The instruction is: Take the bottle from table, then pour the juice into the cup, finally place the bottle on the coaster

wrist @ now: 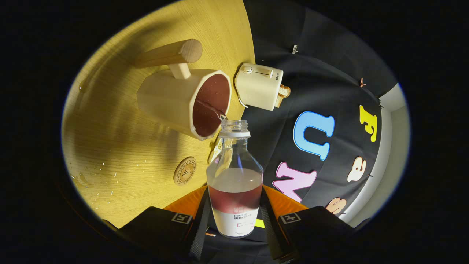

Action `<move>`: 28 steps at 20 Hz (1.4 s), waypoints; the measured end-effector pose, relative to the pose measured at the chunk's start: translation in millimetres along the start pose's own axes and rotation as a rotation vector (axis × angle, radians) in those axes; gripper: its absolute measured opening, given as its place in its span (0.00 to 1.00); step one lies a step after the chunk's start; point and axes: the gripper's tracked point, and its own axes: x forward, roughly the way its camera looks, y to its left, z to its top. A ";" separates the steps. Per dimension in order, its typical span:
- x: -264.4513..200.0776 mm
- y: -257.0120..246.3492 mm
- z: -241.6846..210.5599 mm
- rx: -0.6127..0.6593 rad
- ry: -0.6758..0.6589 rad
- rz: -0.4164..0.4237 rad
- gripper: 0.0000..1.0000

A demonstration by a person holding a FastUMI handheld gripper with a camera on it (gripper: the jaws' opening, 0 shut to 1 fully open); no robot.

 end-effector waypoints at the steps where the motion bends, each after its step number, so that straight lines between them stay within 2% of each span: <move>1: -0.8 0.1 -1.1 -0.004 0.000 -0.001 0.71; 22: -0.9 -3.9 2.6 -0.107 -0.015 -0.021 0.71; 28: -0.7 -10.0 4.7 -0.173 -0.027 -0.046 0.71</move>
